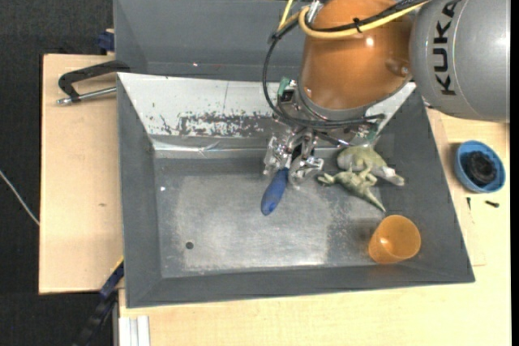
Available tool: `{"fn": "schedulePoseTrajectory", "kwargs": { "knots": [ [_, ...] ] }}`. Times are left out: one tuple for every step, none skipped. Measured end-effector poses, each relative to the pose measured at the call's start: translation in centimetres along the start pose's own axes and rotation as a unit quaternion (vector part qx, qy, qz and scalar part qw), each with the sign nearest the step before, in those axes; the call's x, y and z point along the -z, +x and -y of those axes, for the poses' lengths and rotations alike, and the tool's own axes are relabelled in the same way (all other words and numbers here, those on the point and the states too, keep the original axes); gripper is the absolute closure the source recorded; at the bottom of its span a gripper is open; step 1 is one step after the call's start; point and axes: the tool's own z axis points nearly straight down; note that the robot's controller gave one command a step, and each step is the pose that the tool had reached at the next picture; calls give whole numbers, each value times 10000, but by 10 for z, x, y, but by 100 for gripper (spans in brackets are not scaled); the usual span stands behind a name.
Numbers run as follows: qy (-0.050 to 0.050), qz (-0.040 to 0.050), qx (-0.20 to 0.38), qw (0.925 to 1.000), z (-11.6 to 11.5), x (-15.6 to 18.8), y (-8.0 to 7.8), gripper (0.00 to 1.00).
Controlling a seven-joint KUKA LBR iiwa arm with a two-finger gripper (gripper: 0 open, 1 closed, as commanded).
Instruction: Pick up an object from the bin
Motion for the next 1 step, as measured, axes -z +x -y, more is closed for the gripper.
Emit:
{"fn": "schedulePoseTrajectory", "kwargs": {
  "knots": [
    [-11,5,1585,9874,-9,114,-20,100]
  ]
}}
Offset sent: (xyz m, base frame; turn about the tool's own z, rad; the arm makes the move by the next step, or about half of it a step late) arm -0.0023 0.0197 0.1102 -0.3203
